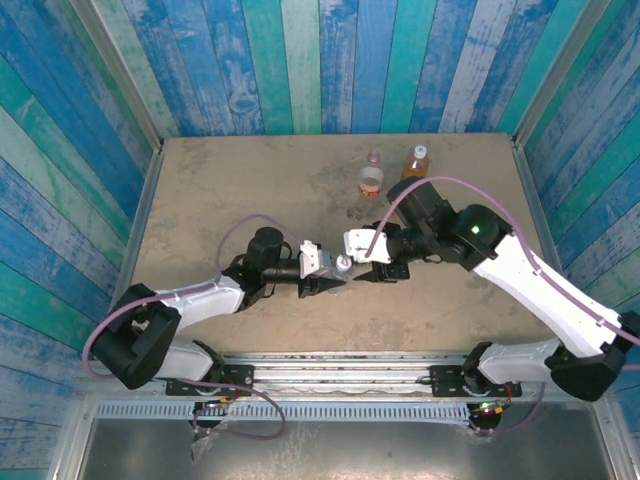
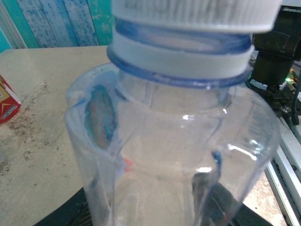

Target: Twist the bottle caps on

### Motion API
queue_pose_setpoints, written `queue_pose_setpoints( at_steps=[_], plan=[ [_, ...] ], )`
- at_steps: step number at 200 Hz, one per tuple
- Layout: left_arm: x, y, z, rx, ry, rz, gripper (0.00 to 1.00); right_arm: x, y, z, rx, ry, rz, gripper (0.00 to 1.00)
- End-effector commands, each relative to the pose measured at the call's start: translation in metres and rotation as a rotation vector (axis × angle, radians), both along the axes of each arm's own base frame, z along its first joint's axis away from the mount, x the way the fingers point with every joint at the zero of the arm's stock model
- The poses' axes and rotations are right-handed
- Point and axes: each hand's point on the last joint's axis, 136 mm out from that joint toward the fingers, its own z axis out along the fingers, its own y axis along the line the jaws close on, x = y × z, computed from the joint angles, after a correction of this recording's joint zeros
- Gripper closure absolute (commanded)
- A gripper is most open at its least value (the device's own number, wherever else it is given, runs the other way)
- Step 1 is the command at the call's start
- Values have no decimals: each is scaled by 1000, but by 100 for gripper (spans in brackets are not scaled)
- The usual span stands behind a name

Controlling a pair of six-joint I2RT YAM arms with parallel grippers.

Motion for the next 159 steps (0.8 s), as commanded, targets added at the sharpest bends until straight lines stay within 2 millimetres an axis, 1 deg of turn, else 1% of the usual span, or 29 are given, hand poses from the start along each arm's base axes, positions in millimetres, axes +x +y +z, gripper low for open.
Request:
queue_pose_setpoints(
  at_steps=[1,22,34,36,40,62,94,118,137,159],
  plan=[
    [-10,2,13,1,-25,-51,54,-9,-5,-17,-138,25,81,45],
    [-12,3,17,-5,-41,-57,53,-6,5,-18,-153,29,103,46],
    [-13,4,15,3,-38,-54,53,-3,9,-20,-161,27,106,46],
    [-14,5,21,-9,-55,-54,53,-3,9,-20,-163,27,107,46],
    [-14,6,23,-13,-64,-53,53,-2,10,-21,-167,27,107,46],
    [-16,7,26,-15,-74,-52,53,0,14,-25,-175,31,114,47],
    [-17,7,27,-18,-84,-61,53,7,22,-29,-187,42,108,53],
    [-16,6,26,-6,-85,-60,54,9,25,-29,-194,47,108,61],
    [-15,7,28,-6,-91,-54,53,9,26,-27,-191,45,112,64],
    [-15,7,28,-8,-92,-50,53,10,25,-31,-201,54,106,65]
  ],
)
